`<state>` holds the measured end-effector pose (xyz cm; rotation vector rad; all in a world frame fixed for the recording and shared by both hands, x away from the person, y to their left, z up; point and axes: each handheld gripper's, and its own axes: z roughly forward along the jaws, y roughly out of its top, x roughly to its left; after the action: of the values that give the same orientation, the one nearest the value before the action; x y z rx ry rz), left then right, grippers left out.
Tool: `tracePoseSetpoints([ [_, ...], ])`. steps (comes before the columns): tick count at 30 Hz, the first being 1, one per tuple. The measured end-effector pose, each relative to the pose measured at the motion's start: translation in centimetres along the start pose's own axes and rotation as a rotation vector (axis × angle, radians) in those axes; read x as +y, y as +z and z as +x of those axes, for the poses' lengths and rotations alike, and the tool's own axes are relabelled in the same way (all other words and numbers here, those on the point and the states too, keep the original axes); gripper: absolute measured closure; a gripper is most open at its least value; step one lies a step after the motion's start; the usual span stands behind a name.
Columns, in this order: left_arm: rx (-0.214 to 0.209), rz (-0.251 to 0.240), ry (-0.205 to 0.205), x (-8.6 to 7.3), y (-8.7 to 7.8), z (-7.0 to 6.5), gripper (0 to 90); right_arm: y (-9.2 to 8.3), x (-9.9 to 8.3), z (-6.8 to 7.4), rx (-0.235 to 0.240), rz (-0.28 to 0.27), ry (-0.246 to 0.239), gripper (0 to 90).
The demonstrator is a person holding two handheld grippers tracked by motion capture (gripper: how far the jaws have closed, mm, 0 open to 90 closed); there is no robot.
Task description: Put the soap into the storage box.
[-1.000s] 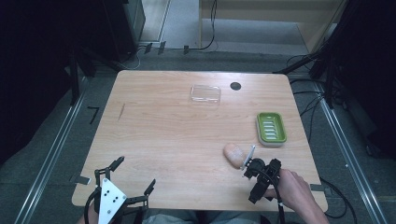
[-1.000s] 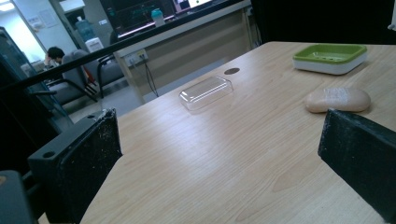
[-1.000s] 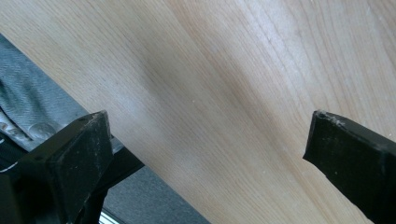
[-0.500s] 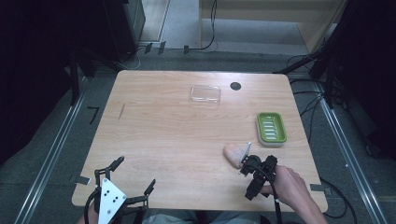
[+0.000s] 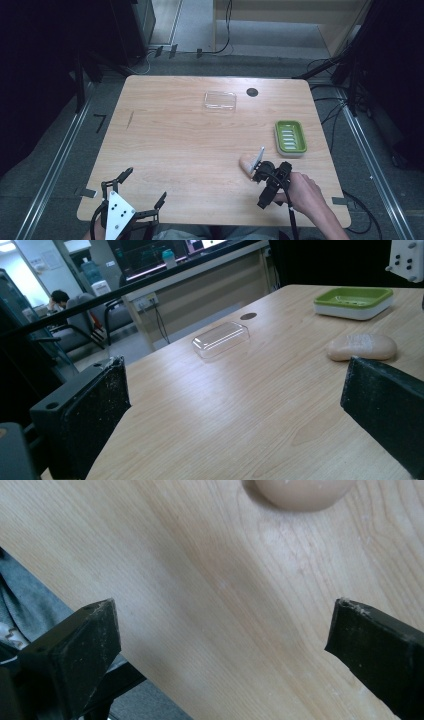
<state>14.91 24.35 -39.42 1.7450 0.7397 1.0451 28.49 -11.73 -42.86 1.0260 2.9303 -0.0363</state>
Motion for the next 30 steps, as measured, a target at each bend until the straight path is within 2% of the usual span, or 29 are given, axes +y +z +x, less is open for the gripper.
tracePoseSetpoints([
  [13, 0.001, -0.003, -0.004, 0.0, 0.0, 0.0, 0.0, -0.5, 1.9, -0.8, 0.009, -0.019, 0.008, 0.4],
  [18, 0.0, -0.003, -0.003, 0.0, 0.0, 0.0, 0.0, -0.6, 2.5, -1.4, 0.021, -0.04, 0.038, 0.4],
  [30, 0.002, -0.003, -0.005, 0.0, 0.0, 0.1, 0.0, 0.3, 3.8, -2.7, 0.059, -0.057, 0.093, 0.0],
])
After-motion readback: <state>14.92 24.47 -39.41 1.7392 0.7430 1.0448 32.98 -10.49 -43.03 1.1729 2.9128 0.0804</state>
